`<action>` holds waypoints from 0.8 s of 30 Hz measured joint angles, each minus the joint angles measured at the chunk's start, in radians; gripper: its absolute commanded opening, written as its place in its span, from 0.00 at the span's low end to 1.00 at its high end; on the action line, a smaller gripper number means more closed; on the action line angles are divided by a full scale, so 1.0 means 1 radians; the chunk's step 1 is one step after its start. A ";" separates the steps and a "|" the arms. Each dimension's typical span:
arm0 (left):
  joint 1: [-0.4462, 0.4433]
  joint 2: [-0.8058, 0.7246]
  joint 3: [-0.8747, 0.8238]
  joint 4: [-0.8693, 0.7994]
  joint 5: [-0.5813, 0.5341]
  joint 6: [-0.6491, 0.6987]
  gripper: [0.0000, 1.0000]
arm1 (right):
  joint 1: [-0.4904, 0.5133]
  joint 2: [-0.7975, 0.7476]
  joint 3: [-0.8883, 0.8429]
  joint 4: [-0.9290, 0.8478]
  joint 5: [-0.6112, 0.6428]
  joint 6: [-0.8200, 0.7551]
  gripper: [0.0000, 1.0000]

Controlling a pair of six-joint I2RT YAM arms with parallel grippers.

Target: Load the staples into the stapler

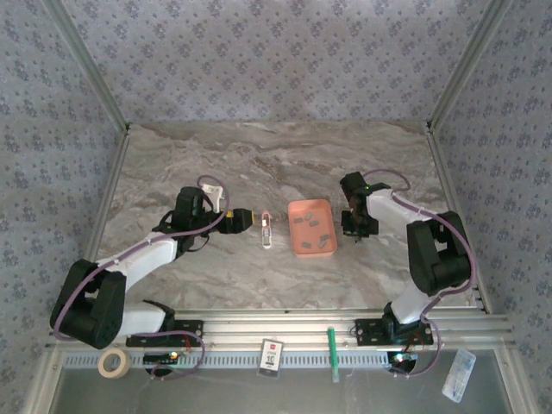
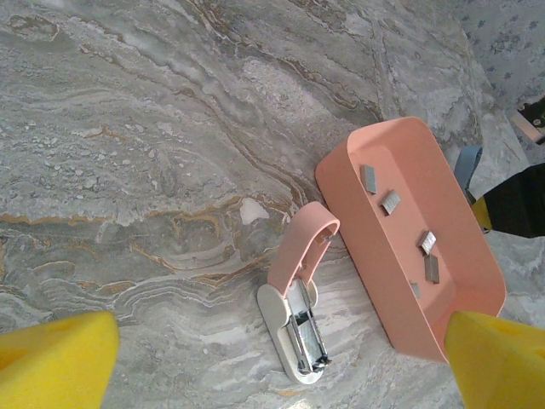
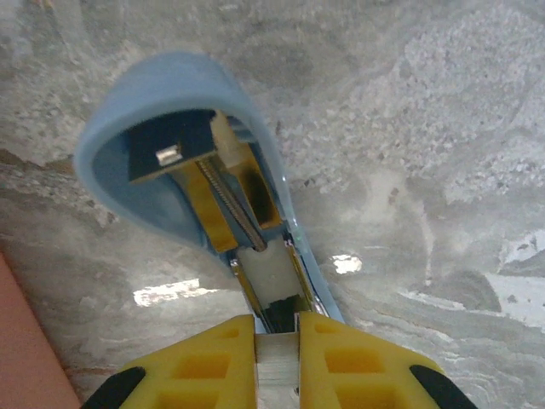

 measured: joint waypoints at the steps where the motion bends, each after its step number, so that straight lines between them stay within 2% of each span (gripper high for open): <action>1: 0.000 0.000 0.000 0.000 0.000 0.000 0.98 | 0.004 -0.004 0.000 0.002 -0.003 0.000 0.17; 15: 0.000 0.000 0.000 0.000 0.000 0.000 0.98 | 0.015 -0.183 0.009 -0.085 -0.003 0.029 0.18; 24: 0.000 0.000 0.000 0.000 0.004 0.000 0.98 | -0.054 -0.257 -0.146 -0.120 -0.054 0.125 0.18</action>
